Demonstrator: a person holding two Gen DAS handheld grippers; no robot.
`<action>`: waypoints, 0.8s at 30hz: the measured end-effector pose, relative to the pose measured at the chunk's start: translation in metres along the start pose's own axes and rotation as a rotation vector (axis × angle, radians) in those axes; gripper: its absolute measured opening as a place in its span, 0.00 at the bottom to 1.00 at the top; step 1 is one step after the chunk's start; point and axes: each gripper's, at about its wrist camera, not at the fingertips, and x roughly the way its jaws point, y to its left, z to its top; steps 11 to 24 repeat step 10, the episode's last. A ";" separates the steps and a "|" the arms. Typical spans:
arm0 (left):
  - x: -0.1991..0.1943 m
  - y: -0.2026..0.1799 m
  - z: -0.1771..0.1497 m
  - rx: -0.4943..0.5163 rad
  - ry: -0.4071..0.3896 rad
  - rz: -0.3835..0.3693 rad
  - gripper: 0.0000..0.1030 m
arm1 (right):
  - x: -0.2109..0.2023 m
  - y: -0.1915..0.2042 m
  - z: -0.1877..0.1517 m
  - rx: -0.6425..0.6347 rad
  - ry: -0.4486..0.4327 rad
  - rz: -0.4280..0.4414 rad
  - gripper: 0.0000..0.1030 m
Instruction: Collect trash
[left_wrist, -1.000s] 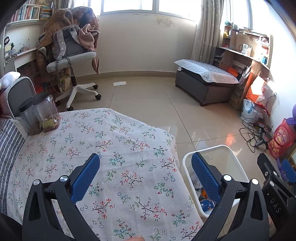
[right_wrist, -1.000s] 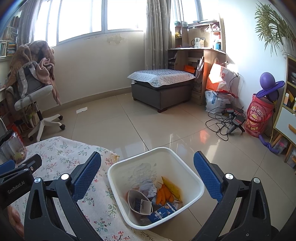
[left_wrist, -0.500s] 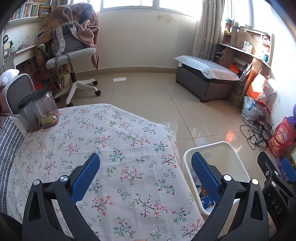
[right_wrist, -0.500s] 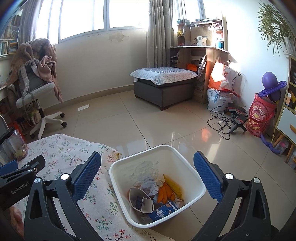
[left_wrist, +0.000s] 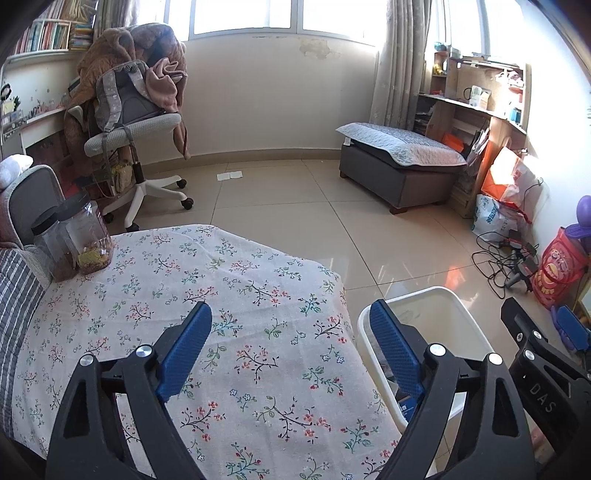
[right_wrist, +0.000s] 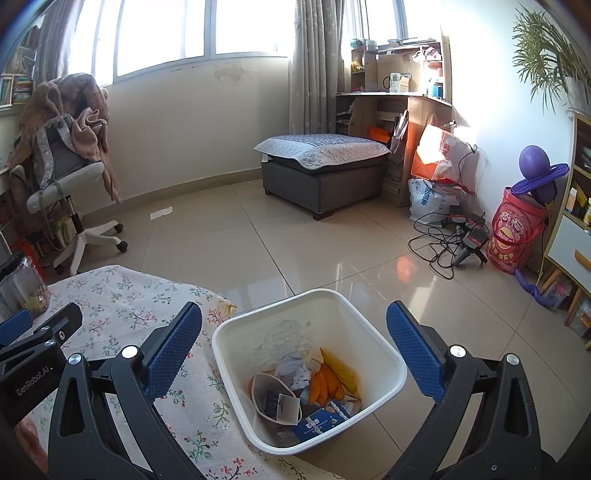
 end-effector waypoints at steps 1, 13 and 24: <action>0.000 -0.001 0.000 0.000 -0.001 0.000 0.83 | 0.000 -0.001 0.000 0.001 0.000 -0.002 0.93; -0.003 -0.002 0.002 -0.004 -0.009 0.015 0.94 | 0.001 -0.002 0.001 0.004 -0.001 -0.016 0.93; -0.003 -0.002 0.002 -0.004 -0.009 0.015 0.94 | 0.001 -0.002 0.001 0.004 -0.001 -0.016 0.93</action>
